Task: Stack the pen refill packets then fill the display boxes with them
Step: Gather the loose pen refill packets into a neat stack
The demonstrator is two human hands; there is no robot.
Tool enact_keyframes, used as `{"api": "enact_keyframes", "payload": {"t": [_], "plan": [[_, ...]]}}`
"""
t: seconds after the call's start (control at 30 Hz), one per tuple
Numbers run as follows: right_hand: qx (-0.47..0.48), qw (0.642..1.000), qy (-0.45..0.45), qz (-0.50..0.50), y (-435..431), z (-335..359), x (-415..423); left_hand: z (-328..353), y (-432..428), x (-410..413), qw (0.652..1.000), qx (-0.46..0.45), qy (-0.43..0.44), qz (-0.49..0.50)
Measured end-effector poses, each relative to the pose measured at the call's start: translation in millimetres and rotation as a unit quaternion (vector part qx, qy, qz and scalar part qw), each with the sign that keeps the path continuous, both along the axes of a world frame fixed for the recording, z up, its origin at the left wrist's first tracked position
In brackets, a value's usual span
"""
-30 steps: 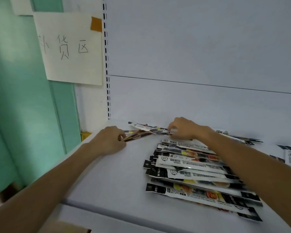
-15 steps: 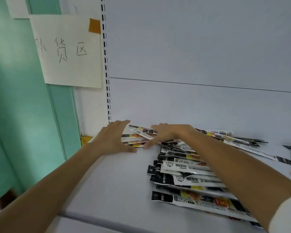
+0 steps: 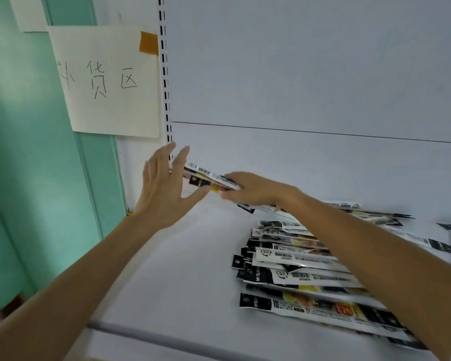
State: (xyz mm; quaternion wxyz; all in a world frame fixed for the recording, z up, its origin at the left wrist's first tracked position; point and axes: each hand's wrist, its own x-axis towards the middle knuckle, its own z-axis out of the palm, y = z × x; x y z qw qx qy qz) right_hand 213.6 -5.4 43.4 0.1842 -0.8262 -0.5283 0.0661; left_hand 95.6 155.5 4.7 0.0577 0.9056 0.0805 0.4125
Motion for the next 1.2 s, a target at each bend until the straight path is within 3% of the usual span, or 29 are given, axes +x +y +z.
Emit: {"api": "enact_keyframes", "payload": {"t": [0.1,0.2,0.3,0.4,0.5,0.67,0.83,0.97,1.03,1.1,1.2], "plan": [[0.111,0.992,0.057,-0.013,-13.0,22.4,-7.5,29.6,-19.2,-12.9,0.993,-0.040,-0.092,-0.055],[0.210,0.972,0.104,-0.019,-30.7,43.8,-21.0,51.0,-45.0,-19.6,0.964,-0.181,-0.132,-0.145],[0.307,0.936,0.166,-0.036,-48.3,57.2,-30.5,54.4,-73.8,-20.6,0.908,-0.373,-0.031,-0.189],[0.381,0.898,0.209,-0.062,-67.1,63.9,-33.9,42.5,-96.7,-16.3,0.892,-0.386,0.115,-0.203],[0.405,0.878,0.239,-0.091,-91.6,57.2,-35.6,32.3,-121.9,-9.2,0.874,-0.392,0.179,-0.225],[0.405,0.866,0.248,-0.156,-119.6,18.8,-37.1,22.1,-160.2,4.7,0.863,-0.390,0.224,-0.228],[0.353,0.878,0.279,-0.165,-128.0,-0.8,-42.0,14.3,-163.3,3.5,0.891,-0.311,0.249,-0.217],[0.332,0.894,0.260,-0.149,-125.9,1.8,-49.4,15.6,-159.3,-8.6,0.916,-0.278,0.205,-0.203],[0.286,0.926,0.213,-0.126,-126.5,17.7,-55.6,21.5,-157.7,-12.4,0.927,-0.281,0.166,-0.186],[0.198,0.969,0.101,-0.110,-132.2,36.8,-58.9,30.5,-154.8,-16.0,0.931,-0.305,0.107,-0.167],[0.061,0.994,0.011,-0.094,-147.1,55.8,-63.5,37.3,-145.3,-20.4,0.908,-0.405,0.005,-0.108]]}}
